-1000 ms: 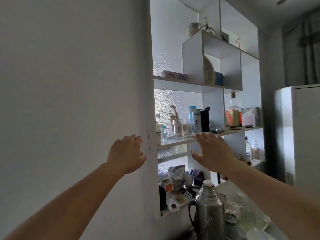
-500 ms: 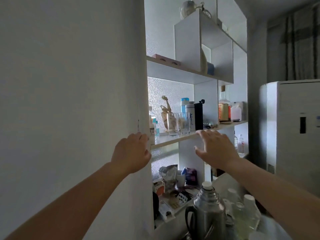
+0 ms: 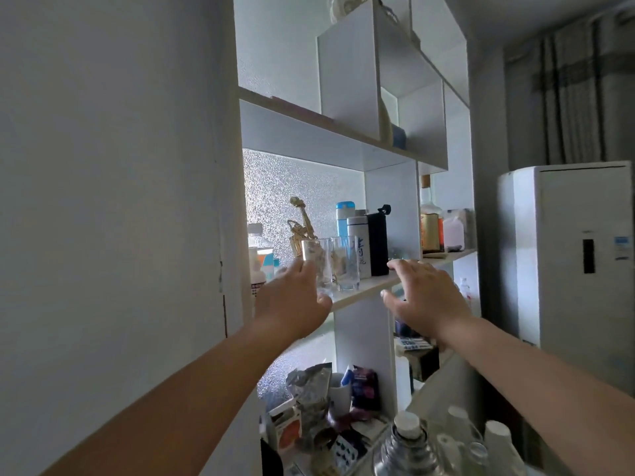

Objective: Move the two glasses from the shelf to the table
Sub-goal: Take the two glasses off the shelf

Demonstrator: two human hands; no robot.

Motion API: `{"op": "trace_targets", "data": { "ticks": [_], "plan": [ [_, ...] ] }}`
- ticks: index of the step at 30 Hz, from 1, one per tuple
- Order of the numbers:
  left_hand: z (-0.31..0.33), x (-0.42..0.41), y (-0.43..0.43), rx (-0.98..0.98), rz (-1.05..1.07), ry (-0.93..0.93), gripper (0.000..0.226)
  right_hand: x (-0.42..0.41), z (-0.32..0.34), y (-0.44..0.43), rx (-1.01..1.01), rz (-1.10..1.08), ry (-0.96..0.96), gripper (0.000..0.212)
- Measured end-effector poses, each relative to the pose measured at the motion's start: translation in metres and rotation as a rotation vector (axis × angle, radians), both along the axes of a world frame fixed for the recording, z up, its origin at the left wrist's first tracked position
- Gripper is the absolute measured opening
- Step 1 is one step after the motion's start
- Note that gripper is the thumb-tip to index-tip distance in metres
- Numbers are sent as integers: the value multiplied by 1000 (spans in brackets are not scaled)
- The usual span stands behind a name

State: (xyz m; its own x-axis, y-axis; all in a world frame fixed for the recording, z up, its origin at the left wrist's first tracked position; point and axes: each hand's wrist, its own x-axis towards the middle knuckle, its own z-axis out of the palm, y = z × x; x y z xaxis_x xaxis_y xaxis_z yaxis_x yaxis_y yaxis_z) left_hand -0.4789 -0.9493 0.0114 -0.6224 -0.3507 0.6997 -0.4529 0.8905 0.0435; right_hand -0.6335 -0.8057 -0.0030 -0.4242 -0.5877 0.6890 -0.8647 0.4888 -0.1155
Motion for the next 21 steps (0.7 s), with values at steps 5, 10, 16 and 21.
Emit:
{"op": "trace_targets", "data": {
  "ticks": [5, 10, 16, 21],
  "plan": [
    [1, -48, -14, 269, 16, 81, 60, -34, -1, -31, -31, 0, -103, 53],
    [0, -78, -35, 439, 40, 142, 63, -55, -6, -64, -64, 29, -232, 54],
    [-1, -107, -64, 516, 74, 200, 71, -80, -9, -97, -77, 38, -292, 57],
    [-2, -132, -83, 544, 67, 202, 75, -104, -4, -121, -78, 17, -317, 58]
  ]
}}
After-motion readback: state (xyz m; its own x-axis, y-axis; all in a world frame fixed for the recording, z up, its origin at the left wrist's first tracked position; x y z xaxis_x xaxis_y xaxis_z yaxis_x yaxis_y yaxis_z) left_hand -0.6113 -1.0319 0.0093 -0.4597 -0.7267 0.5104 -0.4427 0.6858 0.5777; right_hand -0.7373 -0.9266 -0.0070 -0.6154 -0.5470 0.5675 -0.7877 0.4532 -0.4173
